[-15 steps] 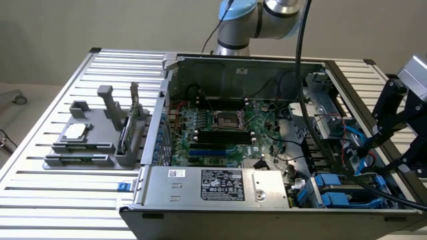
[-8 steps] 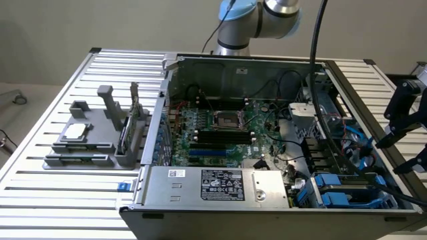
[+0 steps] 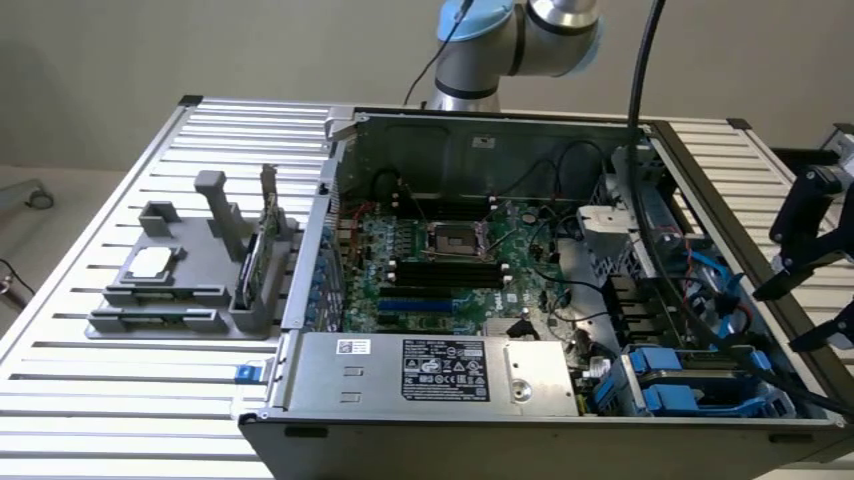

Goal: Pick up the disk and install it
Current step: 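Insert the first disk wire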

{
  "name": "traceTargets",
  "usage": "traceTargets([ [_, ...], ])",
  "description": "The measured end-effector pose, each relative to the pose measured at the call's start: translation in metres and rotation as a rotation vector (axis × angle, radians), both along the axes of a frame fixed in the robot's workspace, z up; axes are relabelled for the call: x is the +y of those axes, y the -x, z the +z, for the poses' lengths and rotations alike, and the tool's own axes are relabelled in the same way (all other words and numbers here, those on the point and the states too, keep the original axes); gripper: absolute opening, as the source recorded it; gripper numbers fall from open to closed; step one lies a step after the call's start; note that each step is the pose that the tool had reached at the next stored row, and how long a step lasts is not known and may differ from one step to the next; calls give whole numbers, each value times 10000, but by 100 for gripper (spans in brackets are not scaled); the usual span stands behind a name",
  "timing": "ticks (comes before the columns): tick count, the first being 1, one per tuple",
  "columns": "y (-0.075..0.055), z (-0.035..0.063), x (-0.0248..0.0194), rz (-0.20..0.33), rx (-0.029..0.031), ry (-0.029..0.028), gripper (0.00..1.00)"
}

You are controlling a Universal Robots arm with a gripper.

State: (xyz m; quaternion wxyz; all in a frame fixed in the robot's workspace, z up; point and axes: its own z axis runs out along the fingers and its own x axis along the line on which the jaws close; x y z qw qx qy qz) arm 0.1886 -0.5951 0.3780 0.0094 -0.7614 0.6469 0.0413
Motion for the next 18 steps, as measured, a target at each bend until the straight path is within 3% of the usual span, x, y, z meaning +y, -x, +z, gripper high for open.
traceTargets([
  [5, 51, -68, -1, 433, -1, -13, 48],
  [18, 135, -86, 2, 1721, 0, -12, 48],
])
